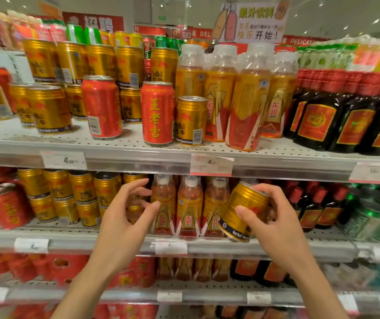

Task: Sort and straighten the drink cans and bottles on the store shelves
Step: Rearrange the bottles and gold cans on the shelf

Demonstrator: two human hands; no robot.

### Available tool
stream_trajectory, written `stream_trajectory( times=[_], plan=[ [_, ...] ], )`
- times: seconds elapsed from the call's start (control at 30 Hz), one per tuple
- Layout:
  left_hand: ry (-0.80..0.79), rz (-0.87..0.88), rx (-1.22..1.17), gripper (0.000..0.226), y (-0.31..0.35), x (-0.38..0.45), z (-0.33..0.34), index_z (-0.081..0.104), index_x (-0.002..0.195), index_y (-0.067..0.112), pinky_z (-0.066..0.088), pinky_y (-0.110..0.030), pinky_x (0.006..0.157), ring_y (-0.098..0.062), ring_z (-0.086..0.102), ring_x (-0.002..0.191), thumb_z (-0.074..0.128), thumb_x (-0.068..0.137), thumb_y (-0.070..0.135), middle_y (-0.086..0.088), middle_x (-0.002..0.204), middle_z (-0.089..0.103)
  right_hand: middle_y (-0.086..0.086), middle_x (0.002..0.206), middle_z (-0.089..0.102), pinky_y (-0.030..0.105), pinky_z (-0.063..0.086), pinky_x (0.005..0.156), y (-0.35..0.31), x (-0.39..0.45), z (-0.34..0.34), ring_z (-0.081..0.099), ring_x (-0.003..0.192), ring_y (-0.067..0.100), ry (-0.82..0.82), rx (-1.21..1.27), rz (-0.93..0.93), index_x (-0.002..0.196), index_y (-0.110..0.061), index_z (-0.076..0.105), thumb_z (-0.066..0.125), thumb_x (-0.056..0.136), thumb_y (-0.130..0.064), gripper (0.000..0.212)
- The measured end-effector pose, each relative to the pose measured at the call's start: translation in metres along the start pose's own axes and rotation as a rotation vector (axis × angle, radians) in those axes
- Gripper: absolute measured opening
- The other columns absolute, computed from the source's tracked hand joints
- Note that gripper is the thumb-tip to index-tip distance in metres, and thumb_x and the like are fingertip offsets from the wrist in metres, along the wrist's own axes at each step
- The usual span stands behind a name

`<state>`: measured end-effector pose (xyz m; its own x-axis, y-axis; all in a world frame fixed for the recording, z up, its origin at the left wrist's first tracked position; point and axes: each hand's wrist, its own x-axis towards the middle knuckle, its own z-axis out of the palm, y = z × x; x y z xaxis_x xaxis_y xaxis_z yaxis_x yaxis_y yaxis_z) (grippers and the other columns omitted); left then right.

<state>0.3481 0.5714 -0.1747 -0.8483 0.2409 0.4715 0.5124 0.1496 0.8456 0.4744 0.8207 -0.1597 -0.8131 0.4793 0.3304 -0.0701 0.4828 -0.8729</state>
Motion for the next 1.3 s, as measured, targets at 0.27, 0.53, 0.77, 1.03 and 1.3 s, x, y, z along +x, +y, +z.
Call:
stream_trajectory(
  times=[0.27,0.53,0.77,1.03,1.3],
  plan=[
    [-0.028,-0.179,-0.087,0.038,-0.044,-0.007,-0.049,0.058,0.127,0.035,0.052,-0.024,0.082,-0.006,0.066,0.096,0.069,0.092,0.026,0.013,0.105,0.068,-0.016,0.103,0.067,0.027,0.057,0.075,-0.006,-0.018,0.068,0.069,0.091,0.002,-0.021,0.022,0.101,0.111,-0.048,0.055,0.074,0.067,-0.059,0.049],
    [-0.102,-0.108,-0.217,0.038,-0.080,0.031,-0.146,0.060,0.123,0.035,0.056,-0.023,0.077,-0.013,0.067,0.086,0.070,0.091,0.018,0.007,0.102,0.068,-0.017,0.106,0.065,0.012,0.053,0.065,-0.058,-0.041,0.169,0.065,0.089,-0.008,0.089,-0.016,0.138,0.109,-0.047,0.056,0.074,0.066,-0.054,0.047],
    [-0.151,-0.061,-0.207,0.038,-0.106,0.057,-0.236,0.061,0.123,0.029,0.055,-0.023,0.077,-0.013,0.066,0.084,0.072,0.090,0.015,0.007,0.100,0.070,-0.013,0.109,0.064,0.009,0.051,0.067,-0.110,-0.051,0.252,0.064,0.089,-0.006,0.119,-0.049,0.146,0.110,-0.039,0.056,0.078,0.076,-0.042,0.041],
    [-0.125,-0.089,-0.228,0.038,-0.116,0.059,-0.280,0.060,0.124,0.029,0.054,-0.017,0.076,-0.009,0.066,0.086,0.070,0.091,0.015,0.005,0.102,0.070,-0.009,0.105,0.067,0.011,0.052,0.068,-0.145,-0.051,0.292,0.067,0.085,-0.003,0.109,-0.034,0.103,0.115,-0.033,0.059,0.081,0.082,-0.027,0.040],
    [-0.075,-0.037,-0.128,0.037,-0.107,0.072,-0.304,0.060,0.122,0.037,0.052,-0.016,0.077,-0.011,0.067,0.088,0.070,0.092,0.019,0.016,0.105,0.068,-0.024,0.101,0.067,0.012,0.053,0.070,-0.168,-0.025,0.306,0.070,0.089,0.002,0.053,0.054,-0.025,0.114,-0.037,0.060,0.075,0.068,-0.048,0.049]
  ],
)
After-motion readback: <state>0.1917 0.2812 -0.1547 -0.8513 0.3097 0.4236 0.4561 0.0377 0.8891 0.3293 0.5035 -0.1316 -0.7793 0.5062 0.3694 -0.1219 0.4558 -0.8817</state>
